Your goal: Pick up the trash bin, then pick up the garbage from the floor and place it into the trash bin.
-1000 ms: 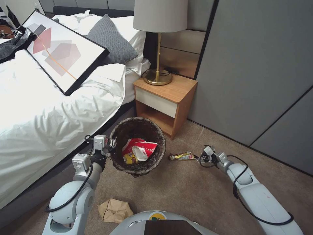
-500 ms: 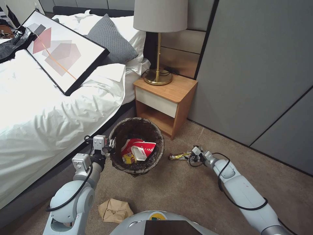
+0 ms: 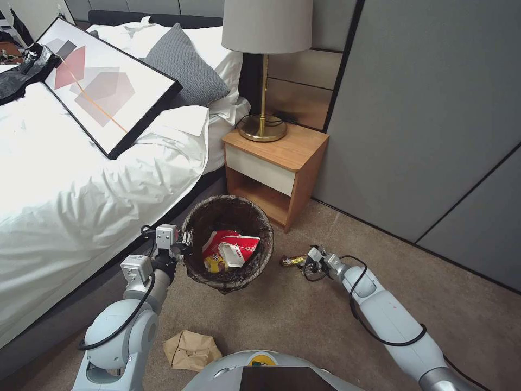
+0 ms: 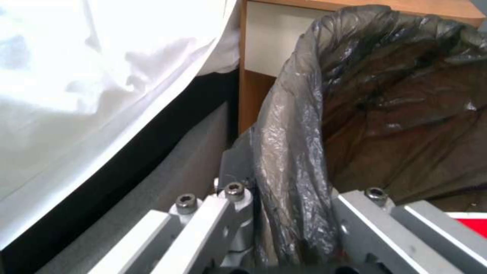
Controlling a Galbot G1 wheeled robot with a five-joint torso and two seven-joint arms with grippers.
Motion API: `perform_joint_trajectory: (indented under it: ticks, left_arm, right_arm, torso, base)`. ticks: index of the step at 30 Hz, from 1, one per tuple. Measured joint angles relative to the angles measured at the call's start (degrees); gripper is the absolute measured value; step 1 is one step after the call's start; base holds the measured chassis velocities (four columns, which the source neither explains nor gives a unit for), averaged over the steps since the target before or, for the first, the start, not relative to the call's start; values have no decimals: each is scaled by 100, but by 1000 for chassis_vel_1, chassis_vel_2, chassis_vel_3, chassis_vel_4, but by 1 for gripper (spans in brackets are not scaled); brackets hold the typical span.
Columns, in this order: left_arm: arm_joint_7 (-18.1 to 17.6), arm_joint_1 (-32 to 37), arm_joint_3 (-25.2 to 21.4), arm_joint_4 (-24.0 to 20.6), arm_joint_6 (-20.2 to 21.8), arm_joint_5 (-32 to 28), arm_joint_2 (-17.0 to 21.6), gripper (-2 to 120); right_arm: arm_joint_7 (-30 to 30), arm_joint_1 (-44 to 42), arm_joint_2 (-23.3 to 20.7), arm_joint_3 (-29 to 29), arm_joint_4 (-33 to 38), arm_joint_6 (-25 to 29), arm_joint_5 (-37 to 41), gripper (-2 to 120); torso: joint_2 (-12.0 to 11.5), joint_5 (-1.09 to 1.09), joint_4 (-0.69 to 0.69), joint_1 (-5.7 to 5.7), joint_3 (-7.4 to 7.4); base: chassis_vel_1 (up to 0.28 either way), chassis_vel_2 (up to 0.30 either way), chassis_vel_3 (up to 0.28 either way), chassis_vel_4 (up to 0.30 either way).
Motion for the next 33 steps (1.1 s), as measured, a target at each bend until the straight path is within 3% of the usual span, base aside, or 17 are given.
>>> perform_joint_trajectory:
  ticks: [16, 33]
  left_arm:
    - [-7, -26, -6, 42, -7, -8, -4, 6]
    - [-12, -41, 24, 71, -8, -11, -5, 6]
  right_arm:
    - [-16, 151, 410, -10, -597, 108, -163, 100]
    - [-61, 143, 475, 187, -906, 161, -73, 100]
  torso:
    - [0, 2, 1, 0, 0]
    - [0, 2, 0, 0, 0]
  base:
    - [0, 0, 0, 0]
    - [0, 0, 0, 0]
